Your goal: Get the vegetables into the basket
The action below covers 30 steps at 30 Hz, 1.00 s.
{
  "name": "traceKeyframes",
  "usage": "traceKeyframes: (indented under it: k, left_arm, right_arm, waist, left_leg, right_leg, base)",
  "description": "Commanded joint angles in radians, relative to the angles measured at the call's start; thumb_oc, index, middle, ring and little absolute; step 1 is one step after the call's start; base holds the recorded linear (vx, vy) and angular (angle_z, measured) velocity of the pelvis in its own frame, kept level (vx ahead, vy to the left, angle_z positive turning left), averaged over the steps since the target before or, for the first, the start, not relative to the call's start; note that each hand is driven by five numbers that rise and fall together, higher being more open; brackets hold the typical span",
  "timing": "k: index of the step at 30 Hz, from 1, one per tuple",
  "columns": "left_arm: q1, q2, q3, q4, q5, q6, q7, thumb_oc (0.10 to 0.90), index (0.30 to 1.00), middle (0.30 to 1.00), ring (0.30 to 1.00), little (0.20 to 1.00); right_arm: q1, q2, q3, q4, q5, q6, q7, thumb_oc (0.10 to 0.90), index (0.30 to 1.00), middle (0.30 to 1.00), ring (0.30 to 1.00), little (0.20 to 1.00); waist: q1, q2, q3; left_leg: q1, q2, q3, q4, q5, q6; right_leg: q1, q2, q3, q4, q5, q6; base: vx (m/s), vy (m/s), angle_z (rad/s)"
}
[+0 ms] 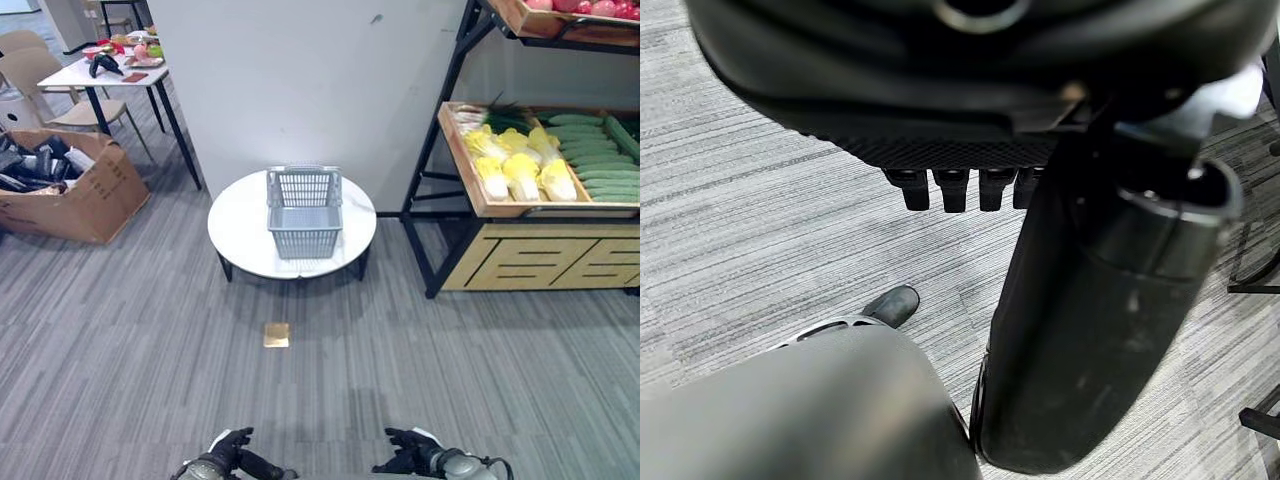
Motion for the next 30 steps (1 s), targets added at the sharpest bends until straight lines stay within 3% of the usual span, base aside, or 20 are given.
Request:
traceKeyframes:
  k: [1,4,11,13,14,16,18,19,20,24,26,30]
  left_arm:
    - [-0.03,-0.019,-0.019,0.055,0.015,0.0,-0.001,0.9,1.0,1.0,1.0,1.0]
    - [-0.034,-0.011,-0.011,0.051,0.005,0.001,-0.003,0.9,1.0,1.0,1.0,1.0]
    - [-0.031,0.021,-0.037,0.001,0.021,-0.01,-0.004,0.9,1.0,1.0,1.0,1.0]
    - [-0.021,0.023,-0.027,-0.003,0.012,-0.009,0.002,0.9,1.0,1.0,1.0,1.0]
    - [-0.016,0.023,-0.022,0.001,0.009,-0.01,0.002,0.9,1.0,1.0,1.0,1.0]
    - [-0.006,0.02,-0.007,0.015,0.005,-0.014,-0.001,0.9,1.0,1.0,1.0,1.0]
    - [-0.011,0.017,-0.008,0.025,0.007,-0.015,0.0,0.9,1.0,1.0,1.0,1.0]
    - [-0.011,0.018,-0.008,0.025,0.007,-0.015,0.0,0.9,1.0,1.0,1.0,1.0]
    - [-0.016,0.018,-0.009,0.03,0.013,-0.017,0.002,0.9,1.0,1.0,1.0,1.0]
    - [-0.021,0.016,-0.007,0.048,0.024,-0.014,0.006,0.9,1.0,1.0,1.0,1.0]
    - [-0.029,0.011,-0.012,0.065,0.035,-0.006,0.009,0.9,1.0,1.0,1.0,1.0]
    - [-0.032,-0.009,-0.022,0.072,0.041,0.004,0.011,0.9,1.0,1.0,1.0,1.0]
  right_arm:
    - [-0.003,-0.045,0.04,0.059,0.002,0.018,0.025,0.9,1.0,1.0,1.0,1.0]
    - [-0.006,-0.054,0.032,0.051,0.007,0.018,0.022,0.9,1.0,1.0,1.0,1.0]
    - [-0.02,-0.091,0.035,-0.074,0.008,-0.013,-0.013,0.9,1.0,1.0,1.0,1.0]
    - [-0.011,-0.094,0.018,-0.1,0.035,-0.019,-0.016,0.9,1.0,1.0,1.0,1.0]
    - [-0.007,-0.092,0.014,-0.101,0.046,-0.02,-0.014,0.9,1.0,1.0,1.0,1.0]
    - [-0.001,-0.087,0.007,-0.093,0.063,-0.02,-0.001,0.9,1.0,1.0,1.0,1.0]
    - [-0.007,-0.082,0.017,-0.09,0.059,-0.021,0.003,0.9,1.0,1.0,1.0,1.0]
    - [-0.007,-0.082,0.017,-0.09,0.059,-0.021,0.003,0.9,1.0,1.0,1.0,1.0]
    - [-0.008,-0.077,0.021,-0.091,0.058,-0.02,0.002,0.9,1.0,1.0,1.0,1.0]
    - [-0.007,-0.065,0.005,-0.072,0.079,-0.01,0.004,0.9,1.0,1.0,1.0,1.0]
    - [-0.008,-0.069,-0.01,-0.062,0.116,-0.004,0.012,0.9,1.0,1.0,1.0,1.0]
    - [0.006,-0.096,-0.015,-0.044,0.112,0.002,0.023,0.9,1.0,1.0,1.0,1.0]
  waist:
    - [0.022,0.045,0.007]
    - [0.027,0.041,0.019]
    - [0.017,0.028,0.089]
    - [0.018,0.027,0.103]
    - [0.019,0.028,0.104]
    - [0.025,0.035,0.102]
    - [0.023,0.034,0.107]
    - [0.025,0.034,0.106]
    - [0.021,0.028,0.11]
    - [0.012,0.031,0.108]
    - [-0.006,0.038,0.091]
    - [-0.024,0.069,0.057]
  left_leg:
    - [0.081,-0.027,0.008,0.008,-0.155,-0.001]
    - [0.073,-0.033,0.001,0.008,-0.156,0.01]
    - [0.044,-0.04,0.011,0.059,-0.182,0.043]
    - [0.051,-0.041,0.023,0.062,-0.189,0.046]
    - [0.057,-0.04,0.029,0.059,-0.19,0.045]
    - [0.076,-0.028,0.049,0.041,-0.188,0.03]
    - [0.078,-0.029,0.051,0.036,-0.182,0.024]
    - [0.077,-0.029,0.053,0.037,-0.182,0.024]
    - [0.087,-0.033,0.049,0.028,-0.18,0.018]
    - [0.129,-0.04,0.035,0.008,-0.191,0.004]
    - [0.164,-0.032,0.005,0.008,-0.205,-0.009]
    - [0.171,0.034,-0.059,0.108,-0.122,-0.074]
  right_leg:
    - [-0.074,-0.033,-0.042,0.032,0.041,0.089]
    - [-0.095,-0.04,-0.034,0.071,0.045,0.098]
    - [-0.273,-0.054,-0.003,0.405,0.1,0.122]
    - [-0.318,-0.058,-0.017,0.452,0.101,0.122]
    - [-0.324,-0.059,-0.025,0.433,0.102,0.122]
    - [-0.318,-0.046,-0.04,0.245,0.125,0.128]
    - [-0.342,-0.033,0.017,0.097,0.193,0.143]
    - [-0.343,-0.032,0.019,0.094,0.195,0.143]
    - [-0.347,-0.026,0.069,0.016,0.227,0.151]
    - [-0.363,-0.013,0.09,-0.044,0.247,0.159]
    - [-0.331,0.004,0.106,-0.039,0.237,0.136]
    - [-0.291,0.037,0.055,0.012,0.164,0.079]
  base:
    - [0.1,0.205,-0.07]
    - [0.1,0.217,-0.09]
    - [0.03,0.136,-0.14]
    - [0.07,0.092,-0.09]
    - [0.15,0.091,-0.08]
    - [0.13,0.002,-0.07]
    - [0.07,-0.028,-0.12]
    - [0.1,-0.053,-0.15]
    - [0.08,-0.042,-0.15]
    - [0.21,-0.099,0.07]
    - [0.52,-0.292,0.59]
    - [0.52,-0.362,0.82]
